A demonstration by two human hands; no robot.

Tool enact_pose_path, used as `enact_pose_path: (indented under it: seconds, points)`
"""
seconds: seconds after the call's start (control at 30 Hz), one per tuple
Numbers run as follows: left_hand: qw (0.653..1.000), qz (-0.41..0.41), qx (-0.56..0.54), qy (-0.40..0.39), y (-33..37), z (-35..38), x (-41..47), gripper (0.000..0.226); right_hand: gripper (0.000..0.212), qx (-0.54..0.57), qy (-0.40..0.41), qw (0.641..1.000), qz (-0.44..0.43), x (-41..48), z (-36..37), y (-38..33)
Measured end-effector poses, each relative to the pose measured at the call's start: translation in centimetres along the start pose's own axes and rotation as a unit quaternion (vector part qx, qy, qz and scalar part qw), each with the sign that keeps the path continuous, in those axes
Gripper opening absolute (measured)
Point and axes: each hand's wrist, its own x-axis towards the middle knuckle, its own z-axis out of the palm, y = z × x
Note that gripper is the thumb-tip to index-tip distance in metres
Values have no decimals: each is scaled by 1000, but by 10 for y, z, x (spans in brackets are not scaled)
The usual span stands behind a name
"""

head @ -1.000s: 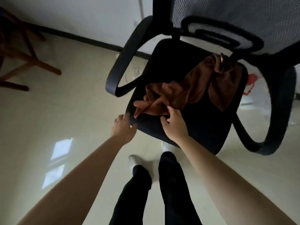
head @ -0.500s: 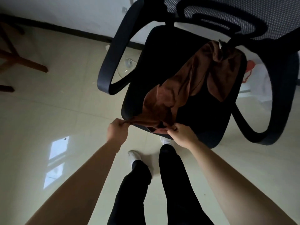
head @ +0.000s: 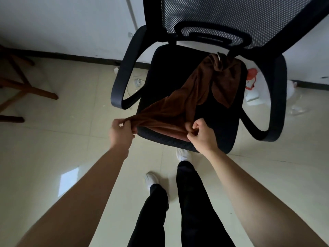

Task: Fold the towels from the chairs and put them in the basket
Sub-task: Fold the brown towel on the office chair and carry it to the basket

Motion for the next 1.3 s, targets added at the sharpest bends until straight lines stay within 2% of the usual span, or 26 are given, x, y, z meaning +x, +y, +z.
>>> enact_pose_path:
  seconds: [0.1, 0.2, 0.23, 0.3, 0.4, 0.53, 0.63, 0.73, 0.8, 0.87, 1.0, 1.1, 1.3]
  points:
    - [999, 34, -13, 8, 22, -16, -20, 14, 53, -35, -68, 996, -43, -21, -11, -10]
    - [997, 69, -16, 9, 50, -39, -38, 20, 35, -133, -26, 988, -80, -40, -29, -20]
    - [997, 80, -18, 9, 58, -46, -41, 21, 35, -119, -2, 990, -77, -45, -36, -23]
    - [995, 95, -37, 8, 81, -64, -56, 25, 35, -20, 36, 998, -49, -64, -62, -40]
    - [991, 116, -72, 10, 118, -86, -80, 27, 33, 91, 84, 991, -46, -84, -109, -76]
    - [975, 180, -116, -62, 181, -113, -133, 28, 24, 105, 202, 966, -123, -114, -188, -137]
    - [956, 254, -114, -92, 221, -135, -175, 31, 30, 105, 272, 946, -144, -145, -252, -178]
    - [929, 358, -74, -62, 253, -153, -208, 38, 30, 83, 311, 931, -174, -183, -301, -209]
    - [906, 421, -36, -37, 269, -164, -226, 37, 29, 125, 325, 918, -191, -207, -322, -226]
    - [891, 452, -31, -14, 285, -171, -237, 25, 28, 188, 313, 910, -197, -222, -336, -239]
    - [885, 453, -109, -12, 307, -185, -252, 15, 29, 293, 291, 885, -214, -244, -348, -246]
    - [893, 431, -128, -24, 315, -191, -252, 13, 20, 315, 273, 881, -222, -251, -352, -240]
    - [910, 374, -110, -143, 331, -181, -250, 13, 13, 337, 296, 867, -218, -237, -365, -226]
